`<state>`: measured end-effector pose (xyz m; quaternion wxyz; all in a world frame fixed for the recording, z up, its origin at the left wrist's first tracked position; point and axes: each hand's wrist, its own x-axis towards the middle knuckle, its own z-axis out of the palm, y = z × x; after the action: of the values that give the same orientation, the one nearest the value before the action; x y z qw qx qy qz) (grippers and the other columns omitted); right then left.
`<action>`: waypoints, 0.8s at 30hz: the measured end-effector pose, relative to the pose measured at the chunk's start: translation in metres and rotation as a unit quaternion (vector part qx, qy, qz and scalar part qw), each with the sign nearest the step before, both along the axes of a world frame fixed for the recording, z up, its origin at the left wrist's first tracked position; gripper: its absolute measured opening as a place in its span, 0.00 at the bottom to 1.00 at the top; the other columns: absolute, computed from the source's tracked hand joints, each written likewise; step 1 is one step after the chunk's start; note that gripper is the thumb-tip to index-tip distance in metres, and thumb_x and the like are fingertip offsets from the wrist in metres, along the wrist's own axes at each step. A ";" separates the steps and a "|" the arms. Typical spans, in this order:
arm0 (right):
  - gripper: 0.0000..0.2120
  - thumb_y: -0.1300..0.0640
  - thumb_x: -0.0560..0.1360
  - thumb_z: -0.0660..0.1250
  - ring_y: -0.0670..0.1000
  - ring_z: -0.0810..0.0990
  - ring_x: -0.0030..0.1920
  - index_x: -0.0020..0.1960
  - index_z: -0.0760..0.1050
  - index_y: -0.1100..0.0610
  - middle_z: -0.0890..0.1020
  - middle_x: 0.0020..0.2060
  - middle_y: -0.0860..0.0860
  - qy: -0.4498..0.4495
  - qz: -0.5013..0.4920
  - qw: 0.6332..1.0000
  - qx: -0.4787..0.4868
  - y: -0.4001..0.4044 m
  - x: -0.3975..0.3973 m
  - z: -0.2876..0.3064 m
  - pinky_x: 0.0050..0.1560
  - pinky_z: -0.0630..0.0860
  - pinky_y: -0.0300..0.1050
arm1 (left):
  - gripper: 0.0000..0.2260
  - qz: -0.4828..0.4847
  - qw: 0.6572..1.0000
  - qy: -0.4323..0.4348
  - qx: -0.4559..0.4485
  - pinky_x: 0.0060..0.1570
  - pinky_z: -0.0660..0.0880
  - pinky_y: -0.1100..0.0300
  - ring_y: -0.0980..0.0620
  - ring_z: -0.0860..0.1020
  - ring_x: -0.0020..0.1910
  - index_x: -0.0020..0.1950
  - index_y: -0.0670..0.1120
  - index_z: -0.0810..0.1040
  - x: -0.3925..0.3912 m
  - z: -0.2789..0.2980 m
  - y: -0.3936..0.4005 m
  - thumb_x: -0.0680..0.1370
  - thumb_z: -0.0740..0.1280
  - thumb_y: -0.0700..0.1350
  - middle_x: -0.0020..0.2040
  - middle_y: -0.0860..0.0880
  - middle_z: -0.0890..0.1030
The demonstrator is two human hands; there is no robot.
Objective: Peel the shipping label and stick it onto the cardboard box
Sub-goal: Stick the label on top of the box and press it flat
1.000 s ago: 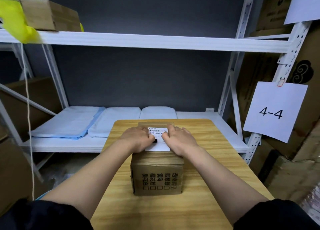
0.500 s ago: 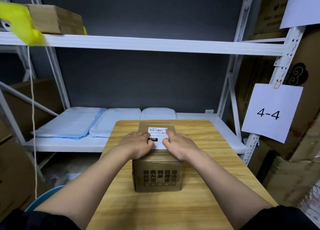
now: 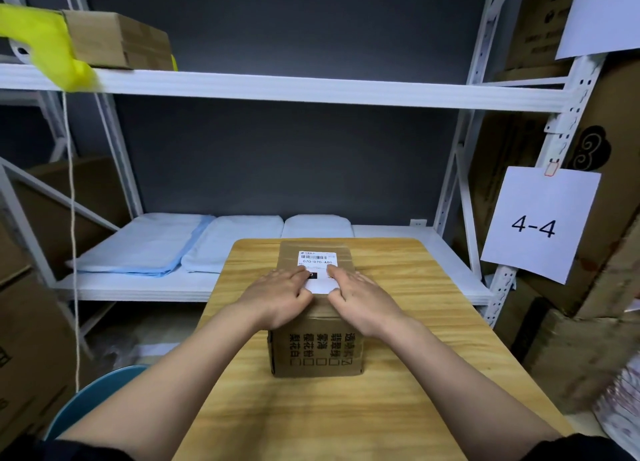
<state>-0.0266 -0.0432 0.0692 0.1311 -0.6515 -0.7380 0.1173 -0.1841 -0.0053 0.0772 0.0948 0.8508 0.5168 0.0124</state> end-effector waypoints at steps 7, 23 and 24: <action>0.28 0.53 0.79 0.49 0.49 0.55 0.77 0.78 0.51 0.55 0.58 0.77 0.51 0.005 -0.026 0.998 0.049 -0.005 -0.001 -0.001 0.77 0.50 0.45 | 0.25 0.021 0.999 -0.021 0.025 0.75 0.49 0.57 0.51 0.51 0.78 0.78 0.49 0.53 -0.007 0.005 -0.010 0.81 0.48 0.51 0.80 0.51 0.52; 0.26 0.54 0.79 0.49 0.47 0.62 0.75 0.77 0.54 0.56 0.65 0.75 0.50 -0.020 0.003 0.997 0.072 -0.023 0.000 -0.006 0.77 0.49 0.41 | 0.24 -0.015 1.000 -0.004 0.026 0.76 0.45 0.58 0.53 0.51 0.78 0.78 0.51 0.55 -0.011 0.000 -0.019 0.81 0.48 0.51 0.80 0.52 0.53; 0.26 0.54 0.79 0.49 0.48 0.62 0.75 0.77 0.54 0.56 0.65 0.75 0.51 -0.025 -0.011 0.997 0.078 -0.023 0.000 -0.006 0.77 0.49 0.42 | 0.24 -0.006 0.999 -0.004 0.033 0.76 0.45 0.58 0.53 0.51 0.78 0.78 0.51 0.56 -0.011 0.000 -0.020 0.81 0.48 0.51 0.79 0.52 0.54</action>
<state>-0.0267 -0.0664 0.0630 0.1644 -0.6498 -0.7409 0.0420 -0.1955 -0.0255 0.0774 0.0685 0.8567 0.5102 0.0319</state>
